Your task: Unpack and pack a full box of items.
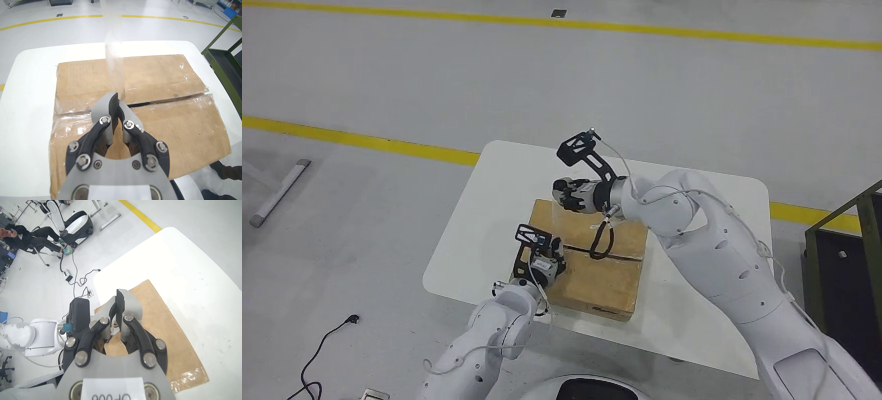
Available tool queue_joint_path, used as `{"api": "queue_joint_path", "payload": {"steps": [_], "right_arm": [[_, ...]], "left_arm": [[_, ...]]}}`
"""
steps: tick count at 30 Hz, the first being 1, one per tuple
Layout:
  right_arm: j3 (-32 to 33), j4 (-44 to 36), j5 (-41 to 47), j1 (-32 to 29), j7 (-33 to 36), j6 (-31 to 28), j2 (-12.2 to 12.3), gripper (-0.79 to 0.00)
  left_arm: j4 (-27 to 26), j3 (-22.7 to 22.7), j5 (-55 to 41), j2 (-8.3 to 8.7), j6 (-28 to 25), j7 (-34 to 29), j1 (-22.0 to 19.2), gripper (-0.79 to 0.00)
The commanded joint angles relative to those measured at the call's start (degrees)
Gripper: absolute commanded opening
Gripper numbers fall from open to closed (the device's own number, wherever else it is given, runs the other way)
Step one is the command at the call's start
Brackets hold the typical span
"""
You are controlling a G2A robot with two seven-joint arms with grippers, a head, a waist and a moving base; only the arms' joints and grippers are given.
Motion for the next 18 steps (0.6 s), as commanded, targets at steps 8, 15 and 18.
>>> {"api": "queue_joint_path", "payload": {"steps": [8, 15, 18], "right_arm": [[2.8, 0.2, 2.4, -2.2, -1.9, -1.0, 0.5, -0.456], [7.3, 3.7, 9.3, -3.5, -4.2, -5.0, 1.0, -0.449], [8.0, 5.8, 11.3, -2.9, -4.7, -6.4, 0.9, -0.477]], "left_arm": [[-1.5, -2.8, -1.7, 0.14, -2.6, -1.5, 0.4, -0.785], [-2.7, -5.4, -2.8, 0.83, -8.7, -5.0, 1.4, -0.785], [-3.0, -6.0, -3.7, 0.95, -9.8, -6.0, 1.9, -0.785]]}}
